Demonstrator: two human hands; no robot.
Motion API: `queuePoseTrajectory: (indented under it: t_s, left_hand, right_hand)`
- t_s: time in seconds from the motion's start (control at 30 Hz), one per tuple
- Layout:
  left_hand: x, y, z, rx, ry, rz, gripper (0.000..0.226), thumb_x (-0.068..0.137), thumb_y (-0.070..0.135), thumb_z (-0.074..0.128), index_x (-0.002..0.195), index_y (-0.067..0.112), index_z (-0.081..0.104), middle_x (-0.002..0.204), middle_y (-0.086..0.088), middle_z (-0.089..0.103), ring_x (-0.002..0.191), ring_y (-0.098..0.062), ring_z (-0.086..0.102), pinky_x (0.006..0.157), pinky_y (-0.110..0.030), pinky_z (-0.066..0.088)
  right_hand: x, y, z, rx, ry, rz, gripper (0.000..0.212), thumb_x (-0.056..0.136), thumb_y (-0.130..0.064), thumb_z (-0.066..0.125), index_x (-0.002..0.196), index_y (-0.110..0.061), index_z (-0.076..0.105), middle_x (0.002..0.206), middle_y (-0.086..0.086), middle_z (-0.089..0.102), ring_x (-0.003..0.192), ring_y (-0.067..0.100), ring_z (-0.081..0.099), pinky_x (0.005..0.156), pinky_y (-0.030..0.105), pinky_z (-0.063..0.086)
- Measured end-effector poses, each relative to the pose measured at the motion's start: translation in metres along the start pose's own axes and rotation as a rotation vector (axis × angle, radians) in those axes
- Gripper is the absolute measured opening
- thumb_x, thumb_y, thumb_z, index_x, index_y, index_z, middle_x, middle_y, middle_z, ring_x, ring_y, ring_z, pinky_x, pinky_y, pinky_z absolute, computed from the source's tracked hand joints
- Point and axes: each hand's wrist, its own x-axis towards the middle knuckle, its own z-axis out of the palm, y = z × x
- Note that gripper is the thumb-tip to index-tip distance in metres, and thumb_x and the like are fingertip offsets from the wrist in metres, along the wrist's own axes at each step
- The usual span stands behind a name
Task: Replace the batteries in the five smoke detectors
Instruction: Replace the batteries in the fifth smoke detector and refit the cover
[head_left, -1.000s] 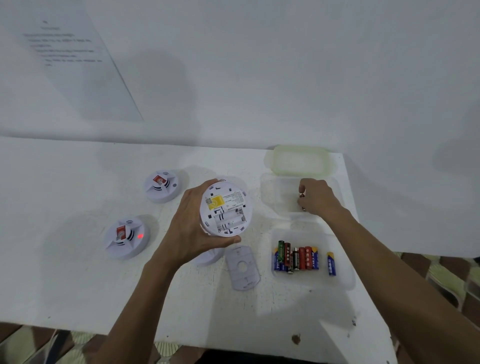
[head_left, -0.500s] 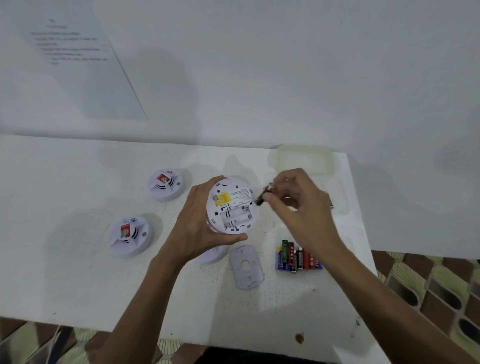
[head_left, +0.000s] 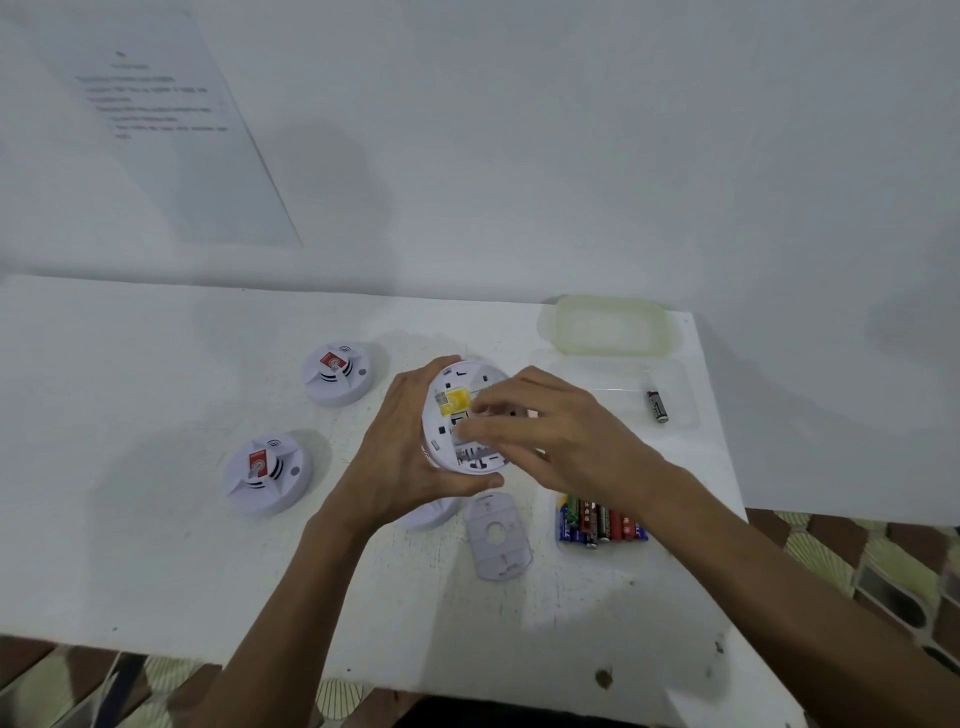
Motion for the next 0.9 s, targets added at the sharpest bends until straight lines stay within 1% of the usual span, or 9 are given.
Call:
queuePoseTrajectory:
  t_s: [0.1,0.17,0.27,0.37,0.47,0.6,0.7,0.8,0.9]
  left_hand:
    - [0.001,0.003,-0.003,0.013,0.018,0.006,0.087,0.059,0.07,0.068,0.13,0.06,0.02,0.131,0.029,0.033,0.12,0.019,0.031,0.105,-0.021,0.032]
    - [0.001,0.003,-0.004,0.043,0.023,-0.009,0.093,0.054,0.066,0.073,0.128,0.066,0.018,0.129,0.039,0.033,0.119,0.019,0.032,0.103,-0.016,0.029]
    - [0.0,0.001,-0.004,0.069,0.031,-0.016,0.089,0.051,0.065,0.074,0.125,0.06,0.024,0.127,0.046,0.032,0.118,0.018,0.033,0.099,-0.004,0.026]
    - [0.0,-0.003,-0.002,0.064,0.031,-0.014,0.089,0.052,0.073,0.07,0.126,0.057,0.025,0.128,0.034,0.037,0.118,0.02,0.034,0.101,-0.005,0.026]
    - [0.001,-0.002,-0.002,0.031,0.028,-0.032,0.092,0.052,0.073,0.071,0.129,0.065,0.02,0.129,0.035,0.037,0.119,0.017,0.036,0.105,-0.018,0.032]
    - [0.006,0.007,-0.004,0.029,0.027,-0.003,0.091,0.052,0.059,0.075,0.125,0.069,0.021,0.123,0.047,0.036,0.115,0.016,0.039,0.1,-0.011,0.032]
    - [0.004,0.005,-0.003,0.018,0.038,-0.025,0.093,0.052,0.06,0.077,0.127,0.066,0.021,0.125,0.042,0.037,0.119,0.006,0.041,0.103,-0.023,0.036]
    - [0.002,0.001,0.001,0.007,0.032,-0.033,0.094,0.051,0.059,0.078,0.127,0.065,0.023,0.126,0.041,0.038,0.121,0.003,0.041,0.103,-0.026,0.036]
    - [0.003,0.002,0.005,0.011,0.026,-0.037,0.093,0.051,0.059,0.078,0.127,0.064,0.024,0.126,0.043,0.037,0.12,0.005,0.041,0.101,-0.02,0.034]
  right_hand:
    - [0.003,0.005,-0.001,-0.037,-0.051,-0.036,0.025,0.092,-0.014,0.061,0.112,-0.024,0.072,0.108,0.01,0.062,0.094,0.022,0.054,0.072,0.033,0.052]
    - [0.003,0.008,-0.001,-0.029,-0.064,-0.045,0.025,0.092,-0.016,0.062,0.113,-0.025,0.072,0.108,0.011,0.061,0.096,0.021,0.051,0.071,0.033,0.053]
    - [0.003,0.01,0.0,-0.015,-0.071,-0.054,0.023,0.093,-0.018,0.062,0.112,-0.025,0.073,0.109,0.01,0.063,0.094,0.021,0.053,0.071,0.033,0.054]
    - [0.002,0.011,0.0,0.017,-0.09,-0.034,0.025,0.093,-0.015,0.061,0.113,-0.025,0.073,0.11,0.01,0.061,0.094,0.021,0.052,0.073,0.031,0.053]
    - [0.002,0.008,-0.003,0.072,-0.096,0.029,0.031,0.092,-0.005,0.059,0.115,-0.02,0.072,0.111,0.01,0.06,0.094,0.022,0.054,0.078,0.032,0.05]
    - [-0.006,0.009,-0.012,0.27,0.085,0.261,0.033,0.094,-0.004,0.053,0.122,-0.014,0.066,0.107,0.005,0.066,0.096,0.02,0.06,0.085,0.03,0.049]
    - [-0.02,0.029,-0.022,0.226,0.224,0.523,0.03,0.094,-0.004,0.053,0.119,-0.014,0.067,0.1,0.003,0.068,0.089,0.014,0.062,0.084,0.029,0.054]
    - [-0.046,0.066,-0.032,0.018,0.059,0.872,0.028,0.096,-0.007,0.052,0.119,-0.013,0.067,0.099,0.008,0.069,0.077,0.014,0.061,0.08,0.031,0.054]
    - [-0.071,0.099,-0.029,-0.103,-0.176,1.13,0.03,0.095,-0.005,0.049,0.121,-0.005,0.063,0.101,0.019,0.069,0.083,0.032,0.066,0.08,0.04,0.055]
